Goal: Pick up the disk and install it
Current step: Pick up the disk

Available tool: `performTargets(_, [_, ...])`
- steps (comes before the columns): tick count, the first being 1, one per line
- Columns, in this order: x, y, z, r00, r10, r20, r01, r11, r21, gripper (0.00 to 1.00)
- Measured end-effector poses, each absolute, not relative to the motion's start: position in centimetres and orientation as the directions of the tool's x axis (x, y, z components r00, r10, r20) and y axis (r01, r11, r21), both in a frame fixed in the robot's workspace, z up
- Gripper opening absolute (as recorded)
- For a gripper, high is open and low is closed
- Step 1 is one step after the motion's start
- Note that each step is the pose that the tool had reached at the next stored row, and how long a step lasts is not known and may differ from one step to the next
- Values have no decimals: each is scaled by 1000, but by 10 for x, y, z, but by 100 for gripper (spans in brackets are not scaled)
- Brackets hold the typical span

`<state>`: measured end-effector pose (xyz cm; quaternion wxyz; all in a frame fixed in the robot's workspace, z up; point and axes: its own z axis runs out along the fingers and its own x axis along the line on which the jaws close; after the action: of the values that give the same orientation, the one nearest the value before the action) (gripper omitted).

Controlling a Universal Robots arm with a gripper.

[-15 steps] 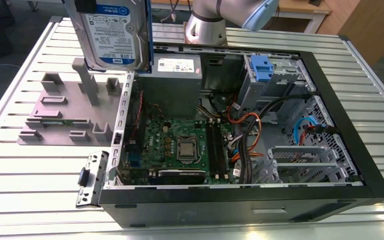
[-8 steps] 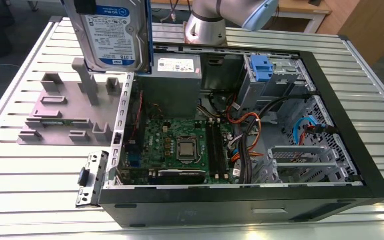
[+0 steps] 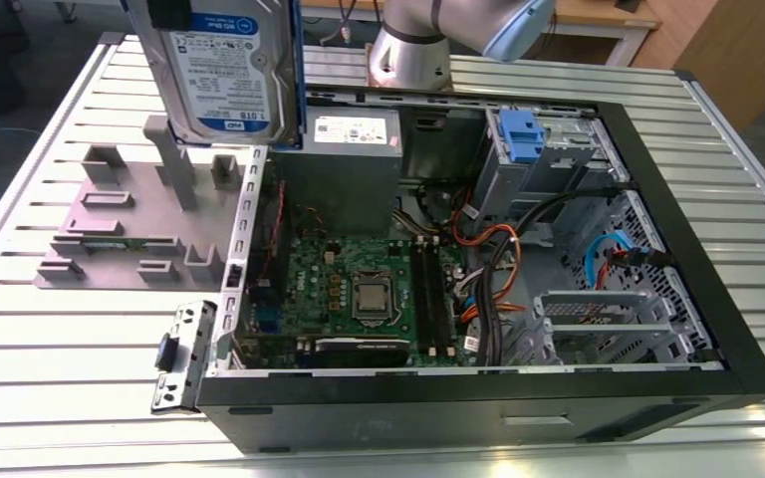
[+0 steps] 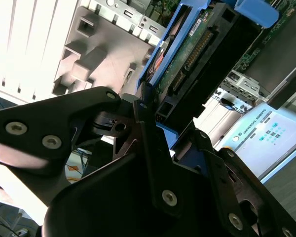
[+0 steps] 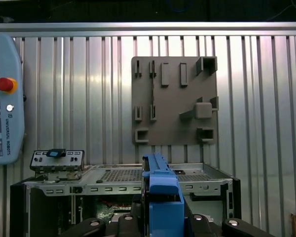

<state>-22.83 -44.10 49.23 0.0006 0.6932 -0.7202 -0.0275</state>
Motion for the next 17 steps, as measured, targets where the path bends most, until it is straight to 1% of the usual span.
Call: performTargets(17, [-221, -444, 491, -39, -999, -37, -998, 37, 40, 36])
